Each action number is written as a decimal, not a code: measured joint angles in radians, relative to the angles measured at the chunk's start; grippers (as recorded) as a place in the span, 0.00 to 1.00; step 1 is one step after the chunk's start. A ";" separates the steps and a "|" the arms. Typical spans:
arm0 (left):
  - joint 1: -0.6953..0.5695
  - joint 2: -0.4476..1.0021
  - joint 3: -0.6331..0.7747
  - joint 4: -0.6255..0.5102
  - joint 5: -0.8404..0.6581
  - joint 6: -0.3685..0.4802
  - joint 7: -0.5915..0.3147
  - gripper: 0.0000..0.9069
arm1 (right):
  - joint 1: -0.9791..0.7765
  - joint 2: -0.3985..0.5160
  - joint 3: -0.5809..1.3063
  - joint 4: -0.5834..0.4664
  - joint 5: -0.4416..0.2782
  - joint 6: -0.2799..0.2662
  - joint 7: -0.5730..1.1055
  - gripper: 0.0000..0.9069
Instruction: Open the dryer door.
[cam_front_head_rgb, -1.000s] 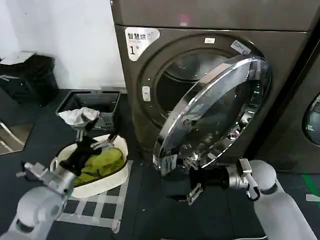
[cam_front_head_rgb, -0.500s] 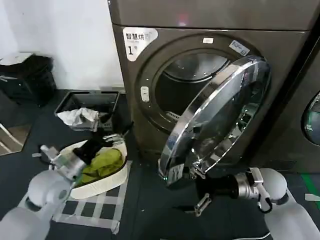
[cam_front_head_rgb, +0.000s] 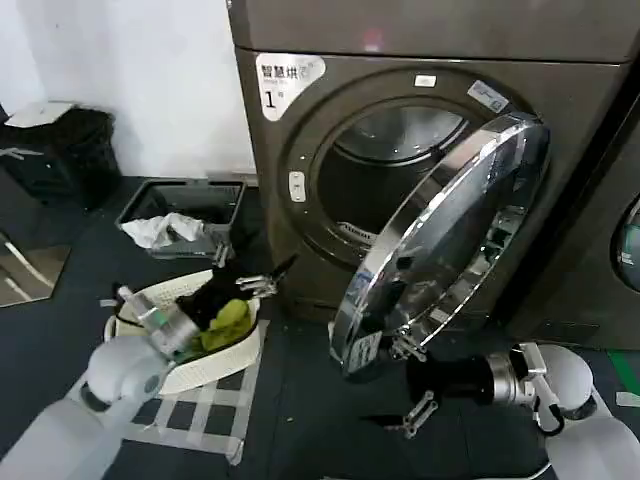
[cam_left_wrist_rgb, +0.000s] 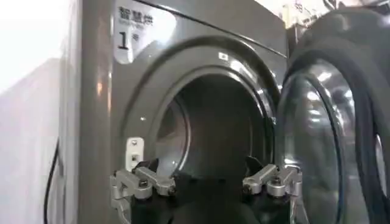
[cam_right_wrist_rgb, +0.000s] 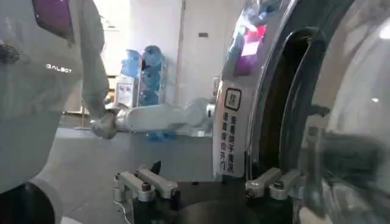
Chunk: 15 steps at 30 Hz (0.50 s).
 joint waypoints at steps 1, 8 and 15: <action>-0.008 -0.002 0.013 0.001 0.001 -0.001 0.000 1.00 | -0.001 0.000 0.008 -0.003 0.002 0.001 0.004 1.00; -0.047 -0.010 0.080 0.006 0.007 -0.003 0.000 1.00 | -0.011 0.000 0.052 -0.022 0.015 0.006 0.010 1.00; -0.085 -0.021 0.141 0.017 0.010 0.002 -0.001 1.00 | -0.026 -0.001 0.100 -0.048 0.020 0.011 0.008 1.00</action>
